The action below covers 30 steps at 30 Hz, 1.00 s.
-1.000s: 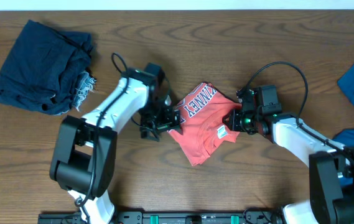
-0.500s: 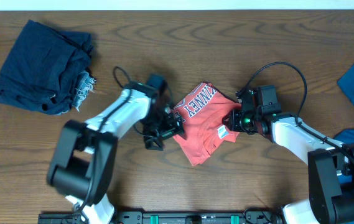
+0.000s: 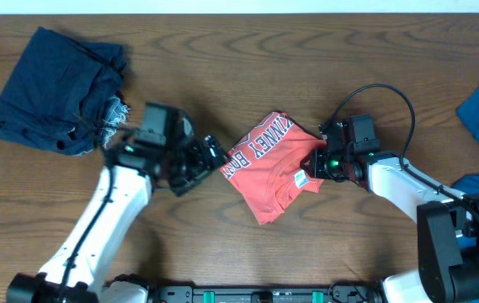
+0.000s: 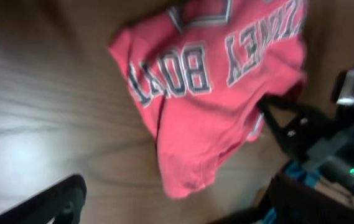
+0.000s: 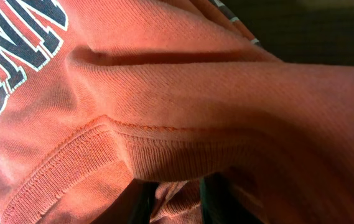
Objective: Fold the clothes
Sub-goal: 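Grasp the red shirt bundle's left end with the left gripper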
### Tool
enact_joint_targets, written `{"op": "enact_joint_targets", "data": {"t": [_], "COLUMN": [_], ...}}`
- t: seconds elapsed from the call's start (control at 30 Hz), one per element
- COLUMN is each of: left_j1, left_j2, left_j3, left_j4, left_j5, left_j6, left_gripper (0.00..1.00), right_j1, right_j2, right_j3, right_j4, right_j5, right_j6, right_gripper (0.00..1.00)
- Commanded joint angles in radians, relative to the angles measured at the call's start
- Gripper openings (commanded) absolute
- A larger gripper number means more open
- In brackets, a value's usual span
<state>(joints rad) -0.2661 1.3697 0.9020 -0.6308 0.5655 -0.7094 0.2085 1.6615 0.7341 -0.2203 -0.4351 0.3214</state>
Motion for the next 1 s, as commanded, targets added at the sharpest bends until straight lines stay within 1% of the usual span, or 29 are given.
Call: {"op": "enact_joint_targets", "data": {"t": [0.0,0.03,0.1,0.2,0.27,0.33,0.4,0.5,0.63,0.77,0.83,0.97], "left_j1": [-0.057,-0.072,-0.09,-0.126,-0.148,-0.159,-0.165,-0.171,-0.18,-0.22,-0.249,-0.278], "left_j2": [0.012,0.013,0.014,0.015,0.017,0.024,0.048,0.118,0.235,0.36,0.402,0.441], "left_j3": [-0.153,-0.204,-0.268,-0.346,-0.378,-0.397,-0.409,-0.416,-0.416,-0.416,-0.416,-0.416], "left_j4": [0.167,0.265,0.4,0.561,0.604,0.61,0.63,0.706,0.883,1.028,1.055,1.099], "left_j5": [0.026,0.026,0.026,0.012,-0.038,-0.079,-0.087,-0.072,-0.007,0.052,0.063,0.018], "left_j6": [-0.217,-0.28,-0.367,-0.473,-0.525,-0.573,-0.593,-0.594,-0.6,-0.686,-0.721,-0.726], "left_gripper": [0.95,0.95,0.95,0.95,0.95,0.99,1.0,1.0,1.0,1.0,0.99,0.99], "right_j1": [0.008,0.008,0.008,0.008,0.008,0.008,0.008,0.008,0.008,0.008,0.008,0.008], "right_j2": [0.026,0.026,0.026,0.026,0.026,0.026,0.026,0.026,0.026,0.026,0.026,0.026], "right_j3": [-0.01,-0.01,-0.01,-0.01,-0.01,-0.01,-0.01,-0.01,-0.01,-0.01,-0.01,-0.01], "right_j4": [-0.019,-0.019,-0.019,-0.018,-0.015,-0.011,-0.008,-0.004,-0.004,-0.003,0.0,0.004], "right_j5": [0.021,0.021,0.021,0.021,0.021,0.021,0.021,0.021,0.021,0.021,0.021,0.021], "right_j6": [-0.004,-0.004,-0.004,-0.004,-0.004,-0.004,-0.004,-0.004,-0.004,-0.004,-0.004,-0.004], "right_gripper": [0.26,0.27,0.26,0.27,0.27,0.27,0.27,0.27,0.27,0.27,0.27,0.27]}}
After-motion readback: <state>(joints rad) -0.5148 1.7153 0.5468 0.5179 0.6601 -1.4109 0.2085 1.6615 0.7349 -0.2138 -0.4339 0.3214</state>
